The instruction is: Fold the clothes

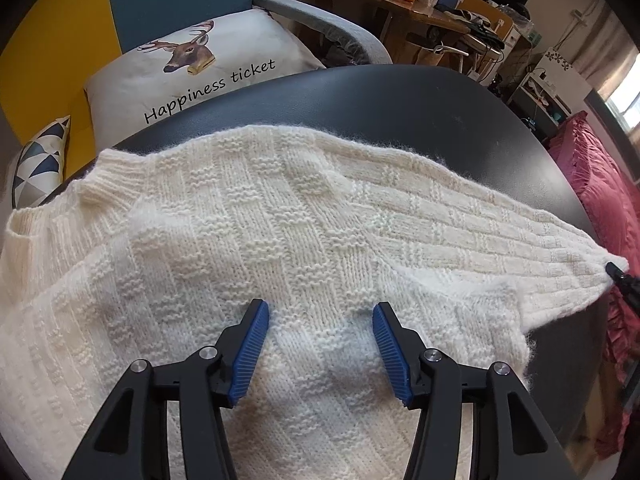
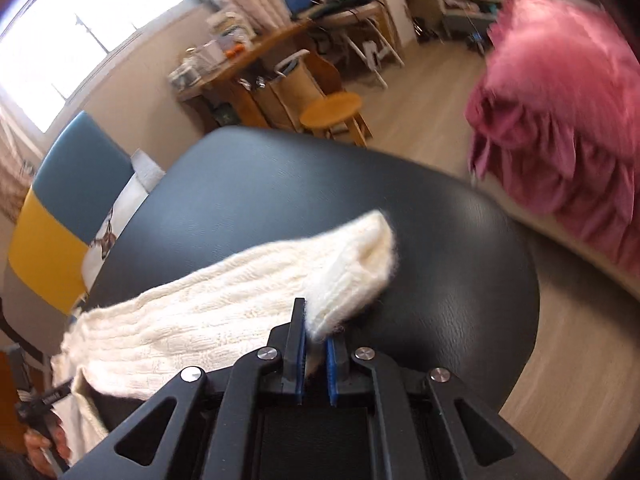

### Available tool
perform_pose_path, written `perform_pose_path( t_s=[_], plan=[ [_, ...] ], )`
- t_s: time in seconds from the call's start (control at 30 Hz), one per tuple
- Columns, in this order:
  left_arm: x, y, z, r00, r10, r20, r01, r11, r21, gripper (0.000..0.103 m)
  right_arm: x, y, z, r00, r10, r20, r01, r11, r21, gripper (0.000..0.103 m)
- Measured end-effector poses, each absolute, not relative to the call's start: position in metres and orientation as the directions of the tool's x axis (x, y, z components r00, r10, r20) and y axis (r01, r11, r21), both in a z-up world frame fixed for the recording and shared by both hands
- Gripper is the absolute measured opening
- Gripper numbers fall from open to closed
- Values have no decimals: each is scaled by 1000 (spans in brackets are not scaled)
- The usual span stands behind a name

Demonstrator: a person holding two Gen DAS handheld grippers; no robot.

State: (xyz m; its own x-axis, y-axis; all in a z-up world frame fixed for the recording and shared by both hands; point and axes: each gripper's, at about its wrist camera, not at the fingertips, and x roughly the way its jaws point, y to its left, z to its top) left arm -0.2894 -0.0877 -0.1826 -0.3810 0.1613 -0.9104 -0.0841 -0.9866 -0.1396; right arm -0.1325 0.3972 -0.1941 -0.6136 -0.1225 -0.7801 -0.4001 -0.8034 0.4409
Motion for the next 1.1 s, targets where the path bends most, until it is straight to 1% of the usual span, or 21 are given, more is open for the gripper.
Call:
perform_pose_path(
  t_s=[0.07,0.13,0.2,0.23,0.27,0.33,0.47,0.63,0.7,0.87,0.97,1.1],
  plan=[
    [-290,-87,-183,-376,159,-913,-86,-987,-137,56,-126,407,-202,-630,-169,-758,-410,-757,509,11],
    [-292,-87,-183,-370,158,-916,-87,-987,-135,57,-119,417,-197,-629,-160,-761,-437,-737,516,24],
    [-294,-87,-181,-358,161,-920,-85,-987,-139,57,-111,425,-188,-628,-122,-768,-462,-737,494,24],
    [-295,-89,-179,-347,173,-922,-82,-985,-154,57,-105,427,-178,-628,-57,-776,-478,-759,442,24],
    [-296,-92,-177,-339,195,-920,-71,-981,-181,57,-104,423,-168,-638,-34,-769,-457,-787,414,25],
    [-297,-101,-171,-336,239,-911,-42,-970,-239,57,-103,414,-149,-663,-7,-748,-400,-842,362,25],
    [-305,-108,-155,-384,246,-890,-27,-966,-256,57,-139,360,-143,-610,-65,-790,-190,-956,225,25],
    [-319,-93,-148,-392,245,-887,-56,-968,-243,57,-187,319,-175,-479,12,-878,-113,-992,48,25],
    [-325,-82,-150,-385,233,-893,-82,-972,-219,57,-206,302,-189,-424,51,-904,-76,-997,-20,22],
    [-339,-63,-164,-360,191,-913,-152,-978,-145,57,-225,302,-194,-419,102,-902,-103,-993,-64,20],
    [-347,-61,-176,-342,171,-924,-156,-980,-123,57,-230,301,-196,-432,118,-894,-103,-991,-82,20],
    [-349,-54,-179,-369,139,-919,-163,-983,-83,58,-233,302,-197,-446,131,-885,-113,-990,-89,20]
  ],
)
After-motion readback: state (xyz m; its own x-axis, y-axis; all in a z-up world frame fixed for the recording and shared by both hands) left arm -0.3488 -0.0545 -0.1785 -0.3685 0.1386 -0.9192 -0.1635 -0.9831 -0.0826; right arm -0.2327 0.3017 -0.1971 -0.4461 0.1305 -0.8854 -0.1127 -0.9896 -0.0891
